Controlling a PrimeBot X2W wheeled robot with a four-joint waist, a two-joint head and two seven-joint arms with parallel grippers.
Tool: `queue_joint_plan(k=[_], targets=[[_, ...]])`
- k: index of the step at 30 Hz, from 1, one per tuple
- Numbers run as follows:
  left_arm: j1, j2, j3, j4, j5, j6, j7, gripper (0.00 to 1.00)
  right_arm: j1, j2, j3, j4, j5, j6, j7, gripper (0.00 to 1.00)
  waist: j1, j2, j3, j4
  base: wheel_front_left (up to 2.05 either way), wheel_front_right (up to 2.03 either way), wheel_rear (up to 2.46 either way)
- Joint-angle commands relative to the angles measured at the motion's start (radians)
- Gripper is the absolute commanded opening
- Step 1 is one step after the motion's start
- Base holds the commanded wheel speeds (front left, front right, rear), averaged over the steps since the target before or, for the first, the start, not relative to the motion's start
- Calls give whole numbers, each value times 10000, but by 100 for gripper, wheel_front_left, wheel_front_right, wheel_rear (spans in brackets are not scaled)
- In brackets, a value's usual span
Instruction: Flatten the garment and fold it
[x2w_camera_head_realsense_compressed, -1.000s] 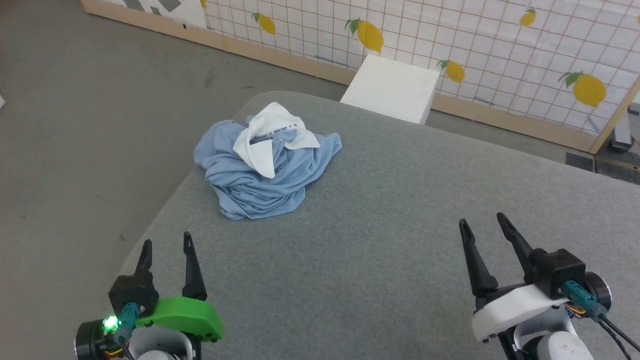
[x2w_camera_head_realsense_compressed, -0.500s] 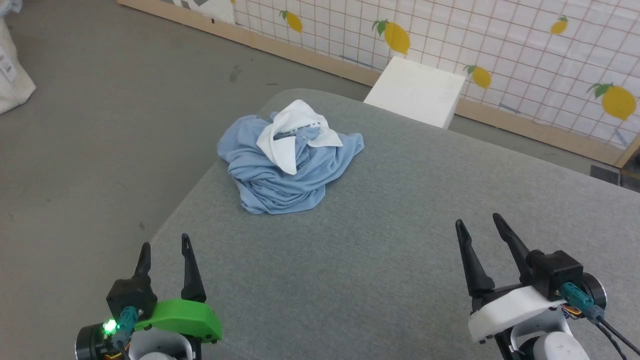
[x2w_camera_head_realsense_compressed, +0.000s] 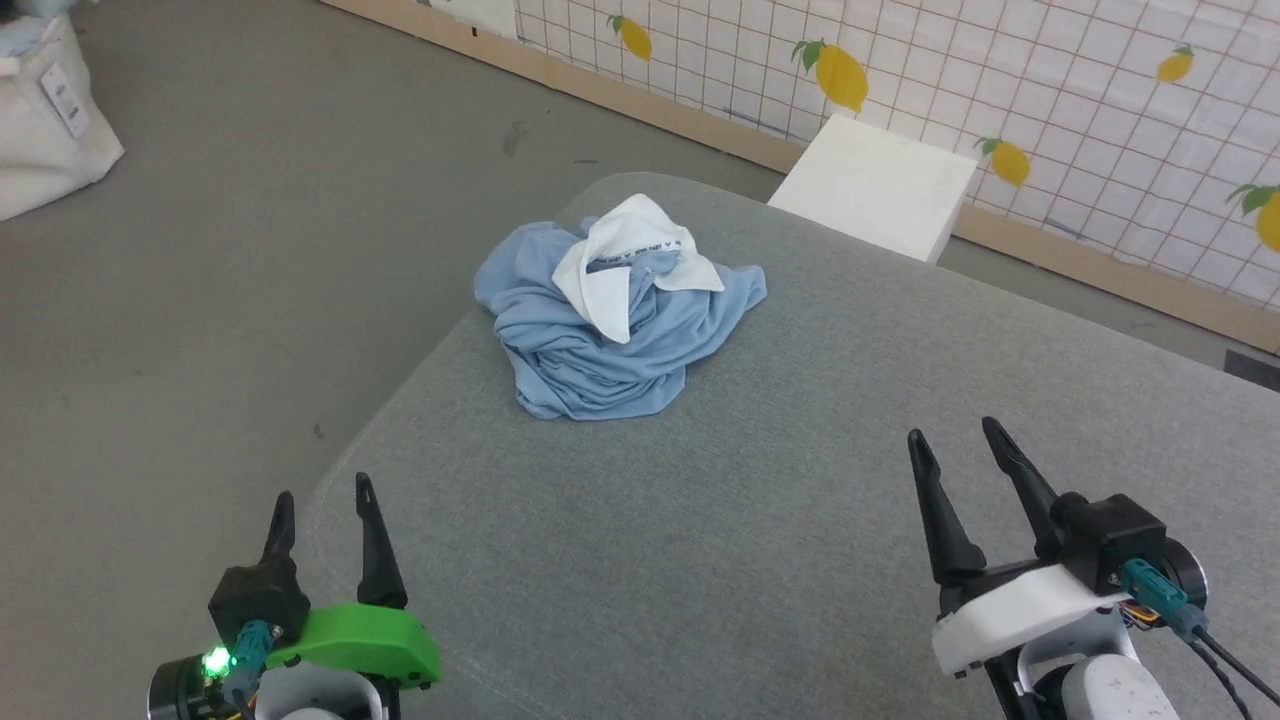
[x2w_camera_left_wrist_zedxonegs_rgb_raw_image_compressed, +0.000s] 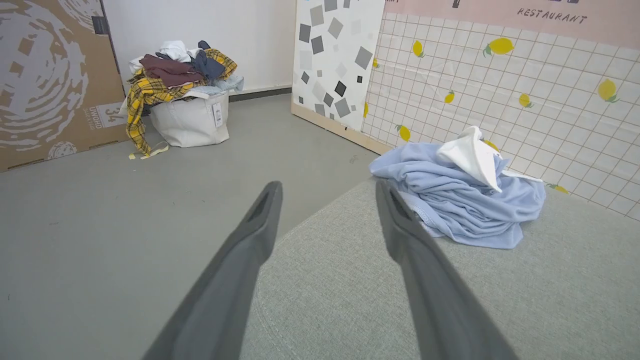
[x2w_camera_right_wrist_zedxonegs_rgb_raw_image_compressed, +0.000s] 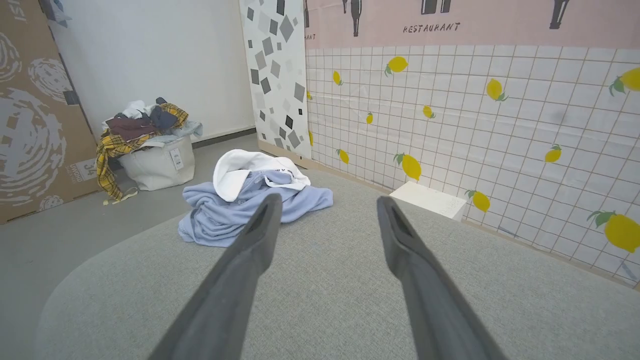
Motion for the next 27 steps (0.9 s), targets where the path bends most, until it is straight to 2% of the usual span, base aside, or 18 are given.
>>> queue_joint_plan(k=[1,7,12,19,23,27], targets=[[59,86,-23,28,-158,67,-88,100,-139,5,14,46,75,-17,-99,100,0,0,12,-26,0,0,0],[-107,144,-75,40,-288,-116,-54,100,-219,5,69,64,79,-17,-81,100,0,0,159,-307,0,0,0],[-1147,350,-186,138,-632,-671,522,100,-536,5,225,-159,-41,-17,41,100,0,0,876,-992,0,0,0],[-3935,908,-34,730,-1373,-1445,2196,100,-1303,5,325,-568,-372,-17,170,100,0,0,2777,-2516,0,0,0],[-5382,1552,248,1158,-1890,-1889,3378,100,-1706,5,410,-586,-361,-17,64,100,0,0,3813,-3433,0,0,0],[-6308,2197,566,1381,-2394,-1931,5024,100,-2110,5,518,-522,-230,-17,-125,100,0,0,4700,-4232,0,0,0]])
